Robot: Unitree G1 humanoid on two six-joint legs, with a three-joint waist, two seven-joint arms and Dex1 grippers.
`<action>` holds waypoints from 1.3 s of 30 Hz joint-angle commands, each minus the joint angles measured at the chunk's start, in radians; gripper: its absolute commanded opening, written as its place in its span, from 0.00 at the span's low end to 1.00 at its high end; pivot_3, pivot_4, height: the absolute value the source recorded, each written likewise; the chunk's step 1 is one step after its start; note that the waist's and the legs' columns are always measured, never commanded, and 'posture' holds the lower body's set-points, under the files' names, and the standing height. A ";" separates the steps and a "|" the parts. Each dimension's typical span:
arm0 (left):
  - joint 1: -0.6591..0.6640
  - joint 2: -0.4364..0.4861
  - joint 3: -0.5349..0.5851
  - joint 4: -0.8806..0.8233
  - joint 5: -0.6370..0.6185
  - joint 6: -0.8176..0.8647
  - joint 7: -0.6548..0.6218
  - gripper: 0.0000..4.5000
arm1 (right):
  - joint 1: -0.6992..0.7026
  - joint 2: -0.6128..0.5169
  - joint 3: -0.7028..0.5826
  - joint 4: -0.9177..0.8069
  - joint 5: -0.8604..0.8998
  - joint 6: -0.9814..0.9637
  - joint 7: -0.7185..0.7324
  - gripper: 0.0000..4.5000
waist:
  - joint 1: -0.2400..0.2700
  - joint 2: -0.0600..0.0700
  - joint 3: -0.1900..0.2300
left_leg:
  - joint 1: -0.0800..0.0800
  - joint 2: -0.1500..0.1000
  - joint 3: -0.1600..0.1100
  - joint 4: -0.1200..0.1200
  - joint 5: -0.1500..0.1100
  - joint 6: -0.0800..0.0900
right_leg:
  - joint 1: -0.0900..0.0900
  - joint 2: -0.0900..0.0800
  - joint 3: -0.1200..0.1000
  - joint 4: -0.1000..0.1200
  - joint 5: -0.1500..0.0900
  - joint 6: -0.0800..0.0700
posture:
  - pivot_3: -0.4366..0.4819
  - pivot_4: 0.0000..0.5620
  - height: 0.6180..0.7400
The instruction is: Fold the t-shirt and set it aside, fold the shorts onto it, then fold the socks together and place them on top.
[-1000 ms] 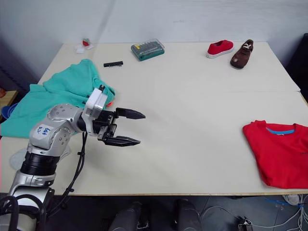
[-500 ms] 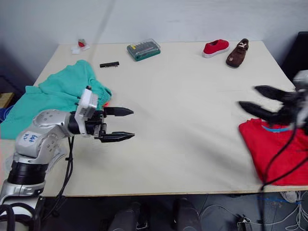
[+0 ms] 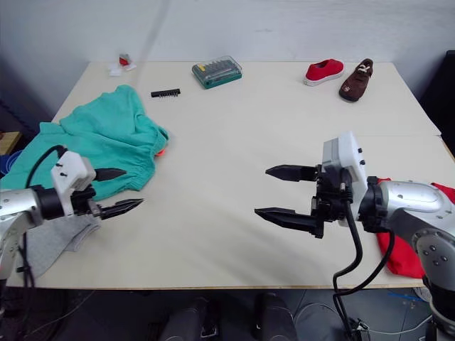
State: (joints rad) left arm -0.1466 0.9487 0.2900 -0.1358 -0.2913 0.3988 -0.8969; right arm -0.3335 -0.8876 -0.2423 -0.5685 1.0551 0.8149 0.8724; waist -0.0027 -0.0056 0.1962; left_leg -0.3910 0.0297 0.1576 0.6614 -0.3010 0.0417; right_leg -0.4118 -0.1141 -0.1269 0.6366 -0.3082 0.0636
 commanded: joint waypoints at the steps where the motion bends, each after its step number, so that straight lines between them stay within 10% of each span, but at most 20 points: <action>1: -0.049 0.009 -0.038 0.098 0.101 -0.117 0.051 1.00 | -0.015 0.016 -0.007 -0.027 0.030 -0.005 -0.029 0.99 | 0.001 0.000 0.000 | 0.000 0.000 0.000 0.000 0.000 0.000 | 0.000 0.000 0.000 0.000 0.000 0.000 | 0.48 0.27 1.00; 9: -0.242 -0.044 -0.188 0.441 0.248 -0.307 0.091 1.00 | 0.001 0.014 0.001 -0.057 0.022 -0.007 -0.055 0.99 | 0.002 -0.001 0.000 | -0.001 0.000 0.000 0.000 -0.003 0.001 | -0.001 -0.001 -0.001 0.000 0.000 0.000 | 0.48 0.27 1.00; 24: -0.515 -0.149 -0.278 0.690 0.257 -0.421 0.008 0.00 | 0.046 0.002 -0.003 -0.093 -0.022 -0.018 -0.088 1.00 | 0.005 -0.007 -0.001 | -0.002 0.000 0.002 0.003 -0.001 0.003 | 0.000 -0.001 -0.003 0.001 0.001 0.001 | 0.48 0.27 1.00; 39: -0.783 -0.544 -0.570 0.666 0.265 -0.465 -0.280 0.00 | 0.269 -0.070 -0.145 -0.199 -0.076 -0.031 -0.088 1.00 | 0.027 -0.010 -0.001 | -0.012 0.000 0.000 0.014 -0.001 0.007 | -0.002 0.002 -0.006 0.000 0.004 0.006 | 0.48 0.27 1.00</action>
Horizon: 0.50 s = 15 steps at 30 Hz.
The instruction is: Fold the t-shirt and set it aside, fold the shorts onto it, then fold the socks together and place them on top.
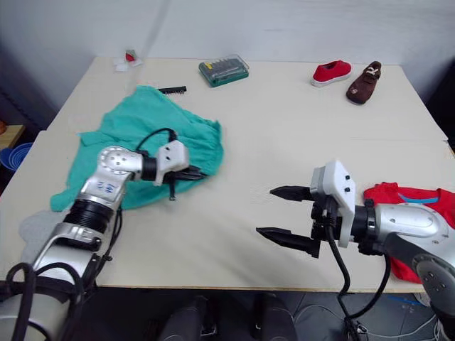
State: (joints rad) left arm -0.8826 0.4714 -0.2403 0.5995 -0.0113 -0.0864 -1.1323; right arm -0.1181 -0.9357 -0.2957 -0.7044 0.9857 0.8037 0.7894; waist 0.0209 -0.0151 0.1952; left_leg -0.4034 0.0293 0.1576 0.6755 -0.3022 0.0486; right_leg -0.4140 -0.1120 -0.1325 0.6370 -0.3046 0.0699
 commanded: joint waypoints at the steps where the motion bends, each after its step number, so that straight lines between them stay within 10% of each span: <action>1: -0.051 -0.092 -0.053 -0.082 -0.018 0.033 -0.059 0.00 | 0.083 -0.026 -0.110 -0.076 -0.019 -0.023 -0.004 1.00 | 0.005 0.000 0.000 | -0.001 0.000 -0.001 0.002 0.000 0.001 | 0.000 0.000 0.000 -0.001 0.000 0.000 | 0.48 0.27 1.00; 15: -0.003 -0.337 -0.224 -0.257 -0.028 0.167 -0.170 0.00 | 0.352 -0.025 -0.294 -0.164 -0.099 -0.060 0.020 1.00 | 0.002 0.000 0.000 | -0.001 0.000 -0.004 0.006 -0.001 0.003 | 0.002 -0.001 -0.001 -0.001 0.001 0.001 | 0.48 0.27 1.00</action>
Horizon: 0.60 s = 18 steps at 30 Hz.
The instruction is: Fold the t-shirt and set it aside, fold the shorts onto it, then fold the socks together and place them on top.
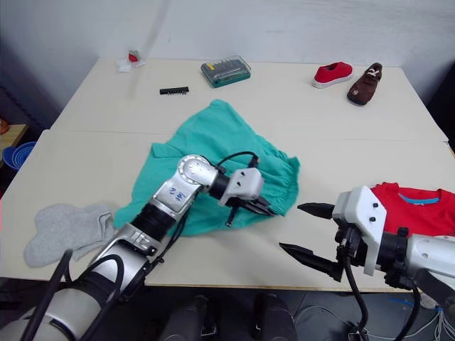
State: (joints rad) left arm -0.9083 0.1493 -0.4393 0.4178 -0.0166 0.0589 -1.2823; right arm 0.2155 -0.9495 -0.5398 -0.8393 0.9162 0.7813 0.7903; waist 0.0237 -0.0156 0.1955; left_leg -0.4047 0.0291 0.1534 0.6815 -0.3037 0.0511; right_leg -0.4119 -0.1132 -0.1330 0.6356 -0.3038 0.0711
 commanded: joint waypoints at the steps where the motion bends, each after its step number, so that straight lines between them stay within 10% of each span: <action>1: 0.029 -0.016 -0.027 -0.086 -0.025 0.028 -0.023 0.00 | 0.024 -0.013 -0.052 -0.029 -0.037 -0.041 0.022 1.00 | 0.000 0.000 0.000 | 0.000 0.000 0.000 0.000 0.000 0.000 | 0.000 0.000 0.000 0.000 0.000 0.000 | 0.48 0.27 1.00; 6: 0.059 0.015 0.000 -0.153 -0.049 0.125 -0.020 0.00 | 0.041 -0.012 -0.051 -0.024 -0.059 -0.060 0.042 1.00 | -0.001 0.000 0.000 | 0.000 0.000 -0.001 0.000 0.000 0.000 | 0.000 0.000 0.000 0.000 0.000 0.000 | 0.48 0.27 1.00; 18: 0.067 0.309 0.219 -0.481 -0.424 0.570 -0.191 0.78 | 0.038 -0.046 0.023 -0.022 -0.157 -0.121 0.113 1.00 | -0.008 0.001 0.000 | 0.001 0.001 -0.003 0.000 0.001 -0.002 | 0.002 0.000 -0.001 0.001 0.000 0.000 | 0.48 0.27 1.00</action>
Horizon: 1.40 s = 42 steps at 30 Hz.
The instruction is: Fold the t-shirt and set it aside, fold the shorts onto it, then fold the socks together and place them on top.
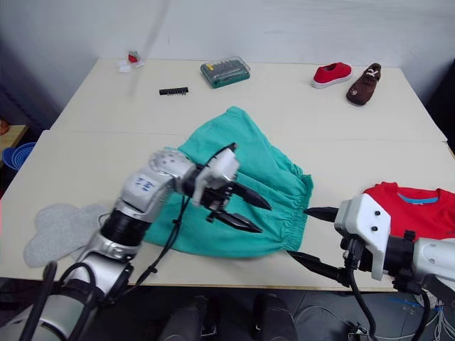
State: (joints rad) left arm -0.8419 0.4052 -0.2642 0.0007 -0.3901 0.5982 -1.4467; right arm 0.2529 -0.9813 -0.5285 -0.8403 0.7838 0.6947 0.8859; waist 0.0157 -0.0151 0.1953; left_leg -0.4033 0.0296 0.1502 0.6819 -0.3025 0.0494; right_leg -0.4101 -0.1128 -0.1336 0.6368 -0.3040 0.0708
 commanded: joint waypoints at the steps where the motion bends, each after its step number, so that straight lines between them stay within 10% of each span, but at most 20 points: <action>1: 0.010 0.092 0.042 -0.057 -0.032 -0.002 -0.038 0.86 | 0.003 -0.017 0.033 -0.021 -0.055 -0.049 0.020 1.00 | 0.000 0.000 0.000 | 0.000 0.000 0.000 0.000 0.000 0.000 | 0.000 0.000 0.000 0.000 0.000 0.000 | 0.48 0.27 1.00; 6: 0.130 0.363 0.025 0.108 0.178 -0.419 -0.125 1.00 | 0.027 -0.046 0.245 -0.002 -0.317 -0.216 0.030 1.00 | -0.005 0.001 0.000 | 0.001 -0.001 0.000 -0.001 0.000 -0.001 | 0.001 0.000 0.000 0.000 0.000 -0.001 | 0.48 0.27 1.00; 16: 0.505 0.659 0.212 -0.013 0.135 -0.595 -0.059 1.00 | 0.018 -0.014 0.416 0.138 -0.550 -0.464 0.046 1.00 | -0.005 0.000 0.000 | -0.001 0.000 0.000 -0.001 -0.001 -0.001 | -0.001 -0.001 0.000 -0.001 -0.001 -0.001 | 0.48 0.27 1.00; 31: 0.597 0.626 0.282 0.205 0.304 -0.968 0.194 1.00 | -0.114 0.045 0.533 0.347 -0.727 -0.688 0.035 1.00 | -0.005 0.001 0.000 | 0.001 0.000 0.000 -0.002 -0.002 -0.002 | -0.001 -0.002 -0.001 0.001 -0.001 -0.002 | 0.48 0.27 1.00; 42: 0.606 0.639 0.251 0.228 0.295 -0.958 0.159 0.22 | -0.160 0.110 0.574 0.441 -0.794 -0.819 -0.010 0.13 | -0.015 0.002 -0.001 | 0.001 0.000 0.001 -0.002 -0.002 -0.002 | -0.001 -0.002 -0.001 0.003 -0.001 -0.002 | 0.48 0.27 1.00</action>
State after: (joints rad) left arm -0.2387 1.0339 -0.0024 0.2172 -0.0942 -0.3846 -1.2735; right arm 0.1014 -0.8822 0.0748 -0.3898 -0.0293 -0.1075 0.8864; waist 0.0003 -0.0126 0.1947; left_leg -0.4020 0.0294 0.1509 0.6801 -0.3045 0.0476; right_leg -0.4115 -0.1147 -0.1345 0.6395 -0.3049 0.0692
